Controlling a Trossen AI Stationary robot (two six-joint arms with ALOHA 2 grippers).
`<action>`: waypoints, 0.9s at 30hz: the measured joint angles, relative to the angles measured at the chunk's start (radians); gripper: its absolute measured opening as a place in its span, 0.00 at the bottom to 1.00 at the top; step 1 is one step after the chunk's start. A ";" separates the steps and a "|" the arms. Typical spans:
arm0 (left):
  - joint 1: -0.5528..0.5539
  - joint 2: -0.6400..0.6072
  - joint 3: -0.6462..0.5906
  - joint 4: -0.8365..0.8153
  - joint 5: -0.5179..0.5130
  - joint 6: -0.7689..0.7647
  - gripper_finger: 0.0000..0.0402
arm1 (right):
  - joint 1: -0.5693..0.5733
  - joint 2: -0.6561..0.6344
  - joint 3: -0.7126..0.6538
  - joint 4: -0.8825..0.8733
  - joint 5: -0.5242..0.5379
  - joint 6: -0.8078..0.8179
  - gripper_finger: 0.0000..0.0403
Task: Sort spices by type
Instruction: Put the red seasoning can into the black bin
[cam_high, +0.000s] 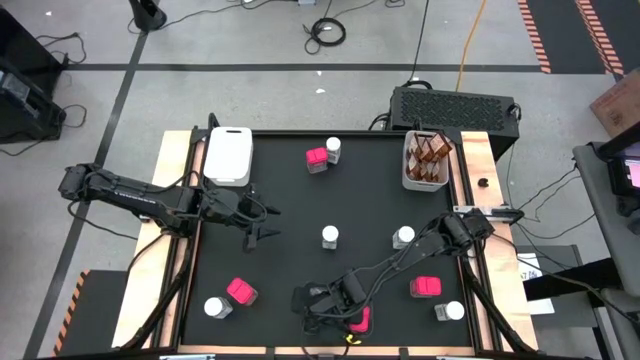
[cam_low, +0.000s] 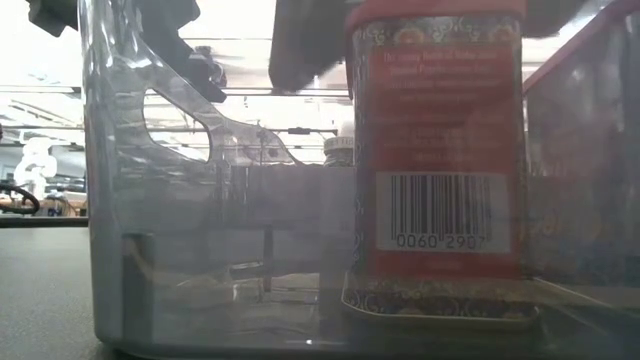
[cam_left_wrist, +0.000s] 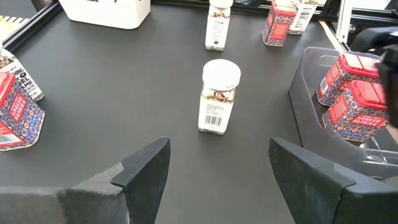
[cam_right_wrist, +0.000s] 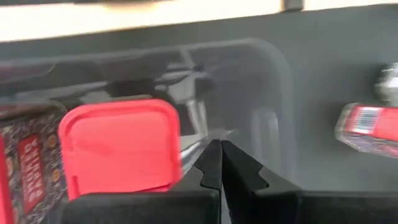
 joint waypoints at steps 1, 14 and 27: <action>0.000 0.000 0.000 0.000 0.000 -0.001 0.69 | 0.000 0.001 -0.005 0.000 -0.001 0.000 0.00; 0.000 0.000 0.000 0.000 0.000 0.001 0.69 | 0.000 -0.001 -0.004 -0.067 -0.055 0.046 0.00; 0.000 0.000 0.000 0.000 0.000 0.004 0.69 | 0.014 -0.001 -0.004 -0.108 -0.081 0.053 0.00</action>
